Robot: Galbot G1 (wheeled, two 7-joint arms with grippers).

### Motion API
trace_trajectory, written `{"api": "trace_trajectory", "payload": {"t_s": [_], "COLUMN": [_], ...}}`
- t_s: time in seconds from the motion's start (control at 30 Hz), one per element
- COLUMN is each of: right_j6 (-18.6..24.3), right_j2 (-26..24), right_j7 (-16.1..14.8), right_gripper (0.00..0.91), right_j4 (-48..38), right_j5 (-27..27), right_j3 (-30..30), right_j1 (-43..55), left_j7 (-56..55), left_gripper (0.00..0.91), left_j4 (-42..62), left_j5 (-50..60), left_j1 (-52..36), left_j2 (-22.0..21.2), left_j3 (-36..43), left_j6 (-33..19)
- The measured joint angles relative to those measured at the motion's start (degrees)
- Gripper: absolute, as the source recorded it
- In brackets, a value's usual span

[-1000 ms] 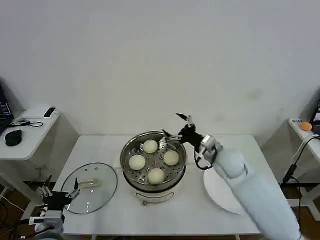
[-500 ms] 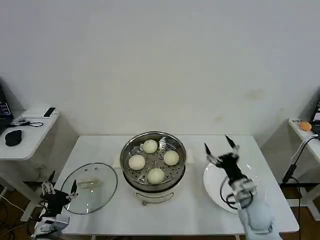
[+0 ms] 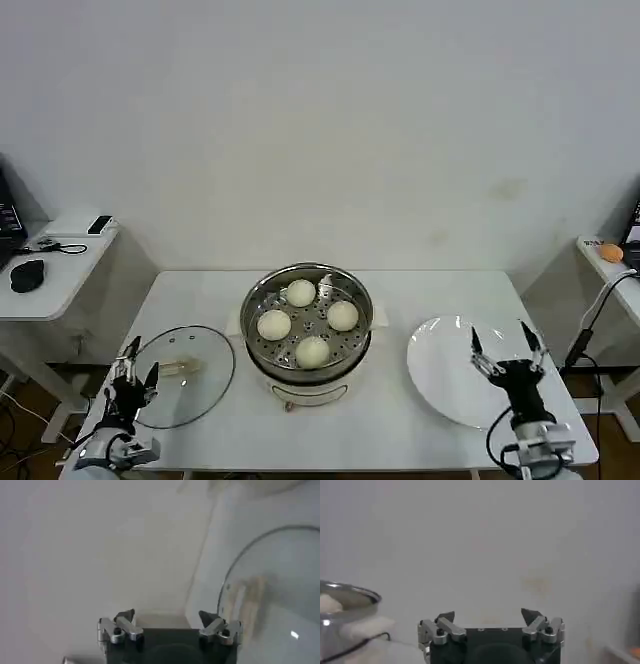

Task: Take steamed baozi put them in steamer then cover it.

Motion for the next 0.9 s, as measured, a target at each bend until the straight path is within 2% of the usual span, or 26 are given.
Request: {"api": "trace_trajectory", "payload": {"t_s": [0.47, 0.9], "right_j6": [0.79, 1.3], "right_j2": [2.51, 3.68], "right_j7": [0.58, 0.69], "right_gripper": [0.907, 0.907], "right_j4": [2.62, 3.25], "right_j5": [-0.18, -0.95], "right_j3": [4.19, 4.61], "right_j1": [-4.64, -6.11], "left_j7": [0.26, 0.45], "left_gripper": [0.907, 0.907], "left_j4": [6.51, 10.54], "left_j5": [6.5, 8.23], "left_j1": [-5.03, -7.49], "left_j2": [0.63, 0.86], "left_j3": [4.06, 4.98], "left_j6": [-0.73, -1.1]}}
